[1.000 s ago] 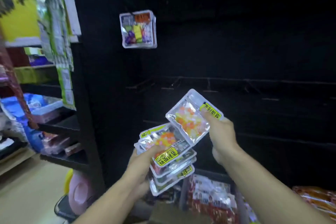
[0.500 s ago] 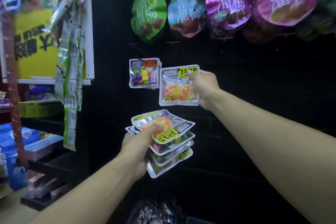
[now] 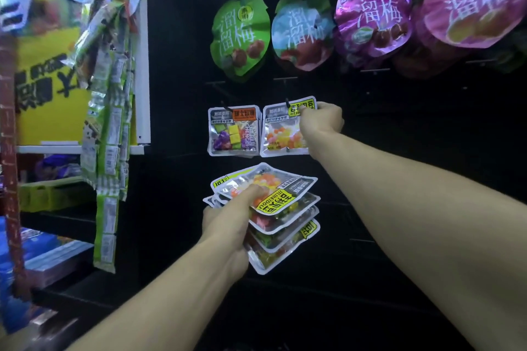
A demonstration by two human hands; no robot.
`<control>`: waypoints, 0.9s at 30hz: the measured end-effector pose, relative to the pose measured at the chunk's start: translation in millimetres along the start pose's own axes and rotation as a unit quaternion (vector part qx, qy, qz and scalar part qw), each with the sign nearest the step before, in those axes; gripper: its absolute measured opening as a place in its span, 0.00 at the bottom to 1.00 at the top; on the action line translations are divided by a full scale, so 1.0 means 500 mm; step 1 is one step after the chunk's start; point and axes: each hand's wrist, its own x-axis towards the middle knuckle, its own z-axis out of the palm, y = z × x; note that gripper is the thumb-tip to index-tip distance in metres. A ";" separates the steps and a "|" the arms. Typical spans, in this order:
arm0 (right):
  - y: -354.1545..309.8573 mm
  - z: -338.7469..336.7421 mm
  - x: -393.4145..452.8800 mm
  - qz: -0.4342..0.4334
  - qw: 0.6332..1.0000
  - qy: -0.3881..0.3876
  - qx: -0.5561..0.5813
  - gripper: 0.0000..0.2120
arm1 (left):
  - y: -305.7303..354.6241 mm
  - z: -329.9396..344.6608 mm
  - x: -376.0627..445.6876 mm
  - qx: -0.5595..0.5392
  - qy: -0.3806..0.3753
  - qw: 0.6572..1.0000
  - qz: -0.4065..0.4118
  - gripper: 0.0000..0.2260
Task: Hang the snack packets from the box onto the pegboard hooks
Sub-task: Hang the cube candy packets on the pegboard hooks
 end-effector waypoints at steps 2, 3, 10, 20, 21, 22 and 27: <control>0.012 0.006 0.015 -0.009 1.000 -0.001 -0.012 0.08 | -0.009 -0.006 0.018 0.001 -0.027 1.000 0.002 0.28; 0.017 0.010 0.024 -0.006 1.000 -0.006 -0.014 0.07 | -0.016 -0.009 0.029 0.002 -0.027 1.000 -0.005 0.29; 0.063 0.030 0.087 0.000 0.998 0.001 -0.068 0.11 | -0.061 -0.016 0.063 0.015 -0.042 0.999 0.002 0.21; 0.074 -0.093 -0.025 0.004 0.979 -0.180 -0.095 0.14 | -0.101 -0.015 0.034 -0.002 -0.040 0.999 0.019 0.18; 0.068 -0.115 -0.048 0.013 0.966 -0.235 -0.111 0.11 | -0.103 -0.012 0.028 -0.004 -0.042 0.999 0.024 0.19; 0.064 -0.136 -0.069 0.018 0.948 -0.288 -0.135 0.14 | -0.106 -0.009 0.020 -0.006 -0.043 0.999 0.030 0.20; 0.067 -0.217 -0.141 0.082 0.867 -0.440 -0.221 0.32 | -0.116 0.017 -0.023 -0.039 -0.053 0.997 0.031 0.19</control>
